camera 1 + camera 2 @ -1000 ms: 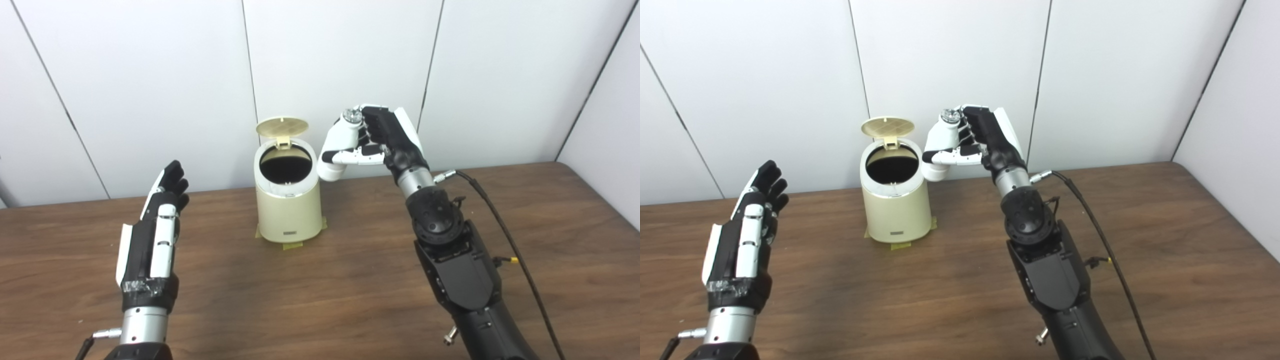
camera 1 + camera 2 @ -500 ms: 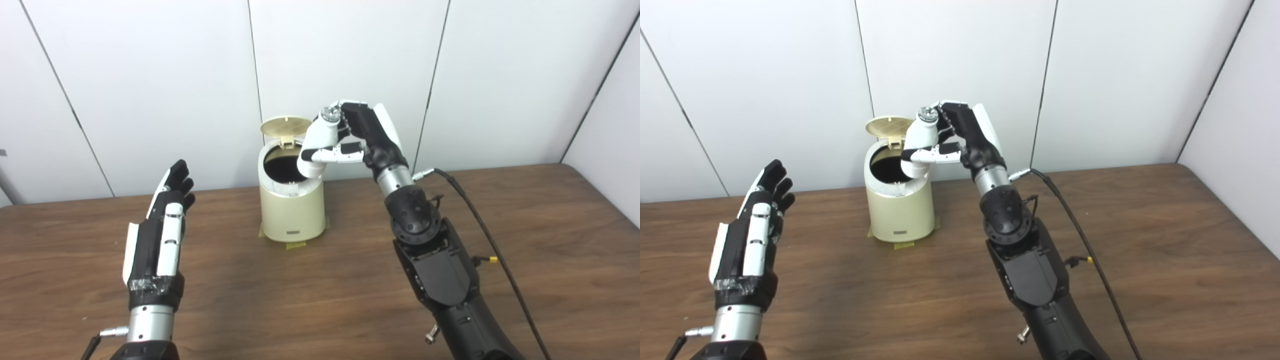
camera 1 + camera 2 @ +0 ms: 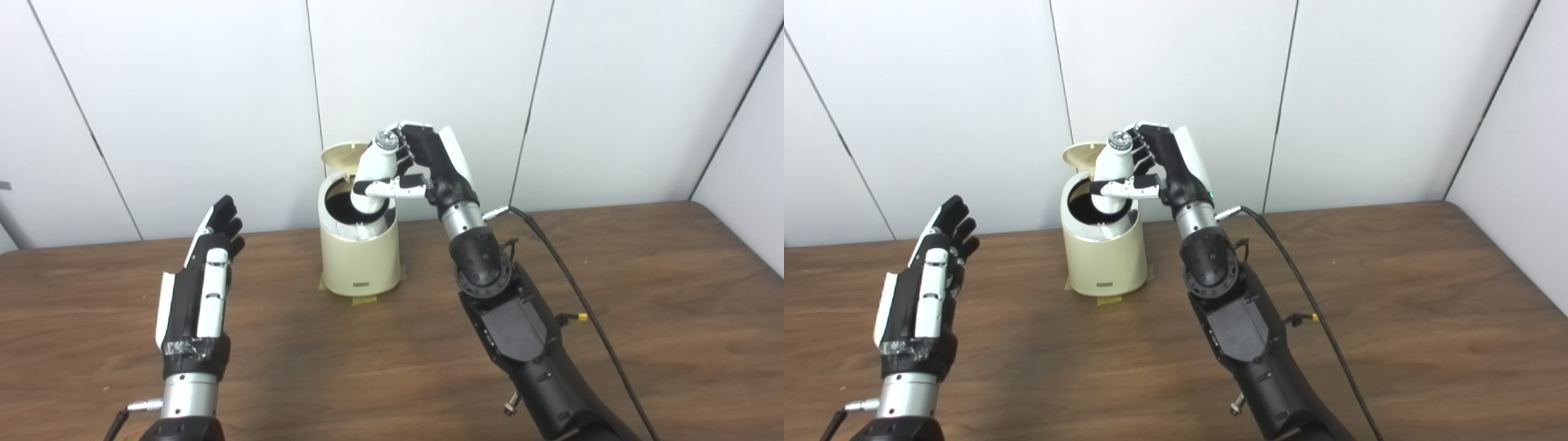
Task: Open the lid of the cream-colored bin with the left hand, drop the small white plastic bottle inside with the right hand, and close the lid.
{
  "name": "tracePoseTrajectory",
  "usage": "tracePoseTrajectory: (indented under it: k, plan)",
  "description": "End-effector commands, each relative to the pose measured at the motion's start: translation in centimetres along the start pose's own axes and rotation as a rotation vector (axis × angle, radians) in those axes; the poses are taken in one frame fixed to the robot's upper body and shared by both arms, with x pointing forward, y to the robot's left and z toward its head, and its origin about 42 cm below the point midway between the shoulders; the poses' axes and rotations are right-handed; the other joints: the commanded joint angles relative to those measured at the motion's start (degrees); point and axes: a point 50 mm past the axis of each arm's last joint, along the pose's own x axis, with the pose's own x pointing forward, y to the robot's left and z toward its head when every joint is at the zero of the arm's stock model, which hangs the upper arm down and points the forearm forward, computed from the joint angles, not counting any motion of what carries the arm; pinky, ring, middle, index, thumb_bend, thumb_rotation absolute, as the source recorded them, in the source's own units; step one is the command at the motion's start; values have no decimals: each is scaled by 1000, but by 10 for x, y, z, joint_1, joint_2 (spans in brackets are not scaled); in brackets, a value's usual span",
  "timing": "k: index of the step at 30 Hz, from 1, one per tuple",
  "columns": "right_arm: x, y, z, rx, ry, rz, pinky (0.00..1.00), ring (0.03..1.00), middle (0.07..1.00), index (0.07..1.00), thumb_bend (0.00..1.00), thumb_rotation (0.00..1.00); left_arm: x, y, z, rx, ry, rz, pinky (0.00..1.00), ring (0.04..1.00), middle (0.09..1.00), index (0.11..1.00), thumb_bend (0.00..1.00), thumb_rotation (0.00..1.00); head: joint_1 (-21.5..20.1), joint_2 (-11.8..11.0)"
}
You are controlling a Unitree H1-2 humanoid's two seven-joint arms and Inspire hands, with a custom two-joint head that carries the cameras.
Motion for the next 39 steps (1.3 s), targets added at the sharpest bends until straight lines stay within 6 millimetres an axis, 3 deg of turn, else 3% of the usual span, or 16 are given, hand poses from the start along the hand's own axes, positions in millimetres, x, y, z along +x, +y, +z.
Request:
tracePoseTrajectory:
  k: [1,16,24,29,32,33,34,39]
  plan:
    - [22,-4,27,16,-143,-37,341,441,483,493,520,0,7,-8,13,-10,-89,-6,943,950,954,948,337,860,1,0]
    - [17,19,-2,-2,-281,-61,332,411,472,520,516,0,4,-12,17,-8,-84,0,931,941,948,934,349,838,6,3]
    - [13,21,-7,18,-253,-29,346,427,483,510,518,0,5,-12,17,-13,-88,-4,935,946,953,941,357,842,7,3]
    - [12,19,-7,31,-226,11,414,448,496,495,521,0,5,-12,17,-15,-85,-3,934,942,951,939,356,840,6,4]
    - [12,15,-8,16,-235,24,509,573,594,493,522,125,5,-13,17,-16,-85,-6,941,946,953,942,352,847,6,4]
    - [12,14,-8,15,-238,24,520,583,601,546,721,120,5,-13,17,-14,-84,-3,941,946,953,941,352,845,5,5]
    - [12,14,-8,14,-241,25,528,590,605,579,846,116,5,-13,17,-11,-82,-1,934,943,950,939,357,842,5,5]
    - [12,12,-7,27,-236,20,529,590,611,609,948,116,5,-12,16,-10,-80,-3,942,945,951,940,367,837,5,5]
